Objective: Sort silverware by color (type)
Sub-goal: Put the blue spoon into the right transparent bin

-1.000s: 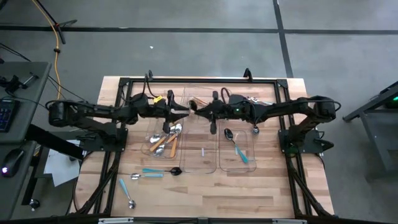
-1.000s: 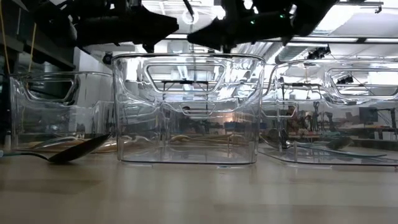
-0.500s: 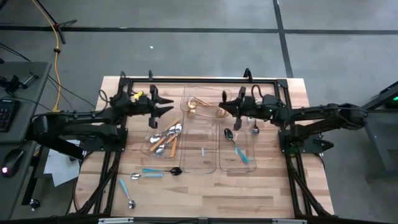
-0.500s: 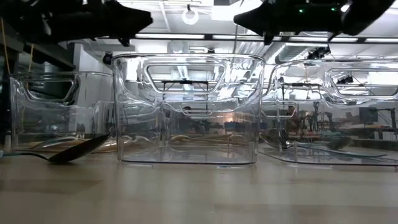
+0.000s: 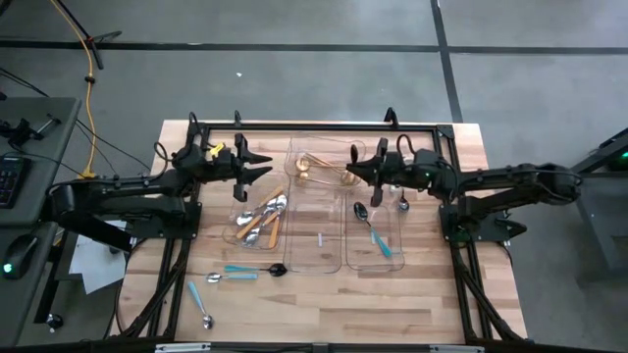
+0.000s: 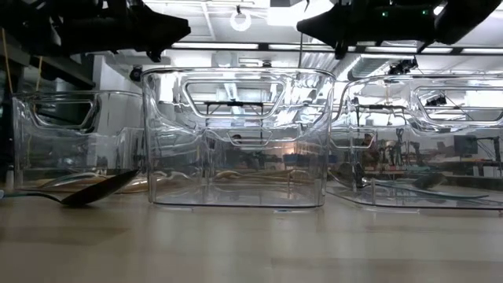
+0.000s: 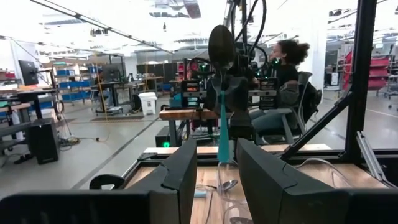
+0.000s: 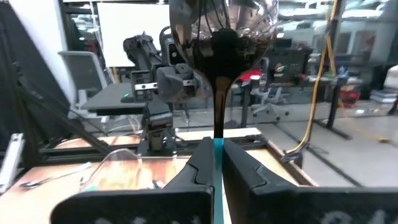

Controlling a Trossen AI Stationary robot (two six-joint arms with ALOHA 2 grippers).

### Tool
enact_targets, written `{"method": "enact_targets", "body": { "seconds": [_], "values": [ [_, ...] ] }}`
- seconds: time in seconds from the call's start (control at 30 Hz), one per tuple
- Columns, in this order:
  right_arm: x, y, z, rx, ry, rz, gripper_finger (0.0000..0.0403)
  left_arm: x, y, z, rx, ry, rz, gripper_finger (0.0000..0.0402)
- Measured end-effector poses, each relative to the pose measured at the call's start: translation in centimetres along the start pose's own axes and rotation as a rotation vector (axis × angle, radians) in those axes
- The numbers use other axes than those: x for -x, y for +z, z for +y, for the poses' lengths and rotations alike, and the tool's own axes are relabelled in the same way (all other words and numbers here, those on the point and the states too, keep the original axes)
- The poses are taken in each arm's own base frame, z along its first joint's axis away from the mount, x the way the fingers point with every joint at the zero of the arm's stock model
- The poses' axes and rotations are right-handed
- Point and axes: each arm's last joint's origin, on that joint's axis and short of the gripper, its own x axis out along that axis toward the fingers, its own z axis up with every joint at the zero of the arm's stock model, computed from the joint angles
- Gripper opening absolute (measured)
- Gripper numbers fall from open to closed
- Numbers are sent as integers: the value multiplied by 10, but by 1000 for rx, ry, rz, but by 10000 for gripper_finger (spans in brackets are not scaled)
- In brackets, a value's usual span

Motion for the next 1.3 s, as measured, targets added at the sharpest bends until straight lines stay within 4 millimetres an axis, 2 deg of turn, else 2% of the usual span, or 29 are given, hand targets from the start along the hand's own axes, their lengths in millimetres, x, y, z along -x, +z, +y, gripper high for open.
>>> {"method": "enact_targets", "body": {
  "seconds": [0.13,0.27,0.4,0.5,0.63,0.77,0.97,1.1,1.3],
  "values": [
    [-7,6,8,-54,21,117,0,0,0,0,-1,0,0,106],
    [-10,12,22,-118,-79,337,0,0,-1,0,12,1,7,106],
    [-7,29,44,-214,-96,500,0,0,-4,0,25,1,45,106],
    [0,32,59,-298,-159,591,0,0,-6,0,29,1,58,104],
    [10,26,75,-421,-241,654,0,0,-6,0,57,2,58,104],
    [15,7,87,-519,-327,795,0,0,-6,0,70,3,56,104],
    [9,-21,97,-644,-367,979,0,0,-5,0,71,4,56,104],
    [6,-27,98,-634,-374,1001,0,0,-7,0,77,5,71,104],
    [5,-23,95,-644,-374,978,0,0,-8,0,81,5,82,104]
  ]
}}
